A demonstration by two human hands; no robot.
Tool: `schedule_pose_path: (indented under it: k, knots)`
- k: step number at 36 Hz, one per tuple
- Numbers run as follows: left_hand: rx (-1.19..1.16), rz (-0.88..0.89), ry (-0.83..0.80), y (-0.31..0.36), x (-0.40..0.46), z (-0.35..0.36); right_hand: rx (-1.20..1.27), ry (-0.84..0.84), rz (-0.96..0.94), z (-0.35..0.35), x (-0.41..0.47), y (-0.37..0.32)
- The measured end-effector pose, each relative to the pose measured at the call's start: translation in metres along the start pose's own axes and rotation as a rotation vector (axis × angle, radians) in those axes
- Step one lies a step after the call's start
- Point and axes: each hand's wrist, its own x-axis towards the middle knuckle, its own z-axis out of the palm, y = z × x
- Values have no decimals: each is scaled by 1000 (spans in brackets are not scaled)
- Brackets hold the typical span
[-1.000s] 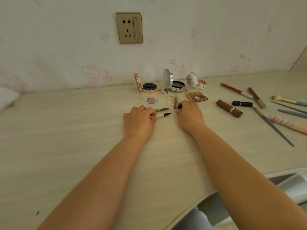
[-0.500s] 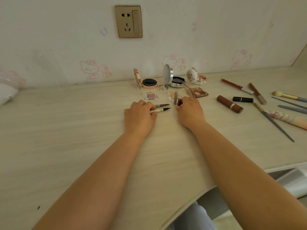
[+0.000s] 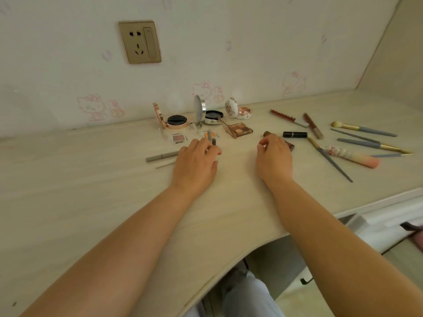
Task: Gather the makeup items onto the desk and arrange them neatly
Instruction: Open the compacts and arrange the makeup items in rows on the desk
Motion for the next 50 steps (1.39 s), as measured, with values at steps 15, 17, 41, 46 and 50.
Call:
schedule_pose_path:
  k: [15,17,41,46,50]
  knots:
    - [-236,-86,-126,103,65,53,-200,18,120,-31,23,48]
    - [-247,-120,-128,103,68,57,-270,-3,122,-29,26,49]
    - [-1217,-889,-3,73,43,9,414,-166,43,-17,-17,-15]
    - [-1213,-928,87,31,18,-16,430,-340,-108,-4,-37,-52]
    - [-838,-731,193,-1,-8,-30,601,-438,-18,5,-43,-72]
